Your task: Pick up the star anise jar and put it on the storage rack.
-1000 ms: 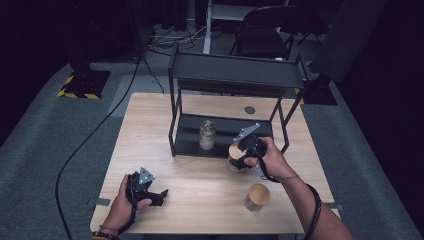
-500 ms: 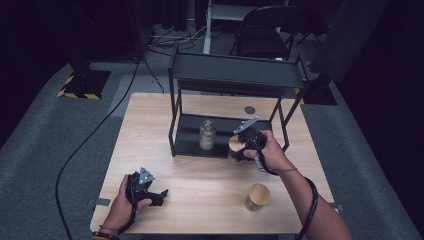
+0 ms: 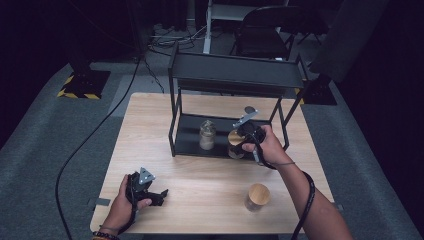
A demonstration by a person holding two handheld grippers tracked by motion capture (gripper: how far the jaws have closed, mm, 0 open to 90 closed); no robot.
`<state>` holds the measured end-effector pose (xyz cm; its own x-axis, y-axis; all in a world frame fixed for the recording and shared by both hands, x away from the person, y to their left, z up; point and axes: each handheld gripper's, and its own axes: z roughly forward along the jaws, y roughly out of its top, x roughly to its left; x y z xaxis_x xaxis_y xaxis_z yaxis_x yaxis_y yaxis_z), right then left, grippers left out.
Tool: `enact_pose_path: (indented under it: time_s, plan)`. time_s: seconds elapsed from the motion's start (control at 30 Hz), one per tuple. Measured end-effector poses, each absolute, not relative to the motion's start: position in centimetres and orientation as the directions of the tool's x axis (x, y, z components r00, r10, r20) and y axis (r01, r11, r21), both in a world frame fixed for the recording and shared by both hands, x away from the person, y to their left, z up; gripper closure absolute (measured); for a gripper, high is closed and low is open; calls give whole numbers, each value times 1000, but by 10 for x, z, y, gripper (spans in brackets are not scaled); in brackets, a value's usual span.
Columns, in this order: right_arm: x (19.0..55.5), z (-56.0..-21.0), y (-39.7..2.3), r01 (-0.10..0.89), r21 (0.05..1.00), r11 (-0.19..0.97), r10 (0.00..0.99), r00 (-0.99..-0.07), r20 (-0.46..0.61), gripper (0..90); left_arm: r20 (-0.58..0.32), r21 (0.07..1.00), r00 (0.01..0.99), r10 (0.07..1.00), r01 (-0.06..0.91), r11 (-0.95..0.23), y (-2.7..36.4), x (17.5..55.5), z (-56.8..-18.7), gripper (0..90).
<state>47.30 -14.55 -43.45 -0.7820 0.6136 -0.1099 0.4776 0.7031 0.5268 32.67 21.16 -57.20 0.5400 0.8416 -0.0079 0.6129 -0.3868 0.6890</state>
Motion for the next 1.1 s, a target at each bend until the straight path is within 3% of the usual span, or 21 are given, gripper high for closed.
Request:
enact_pose_path:
  time_s: [1.1]
  plan:
    - [507,-444,-143,501,545,673,649,-753,-109,240,-8,687,541,841,614,-388,212,327,-572,0]
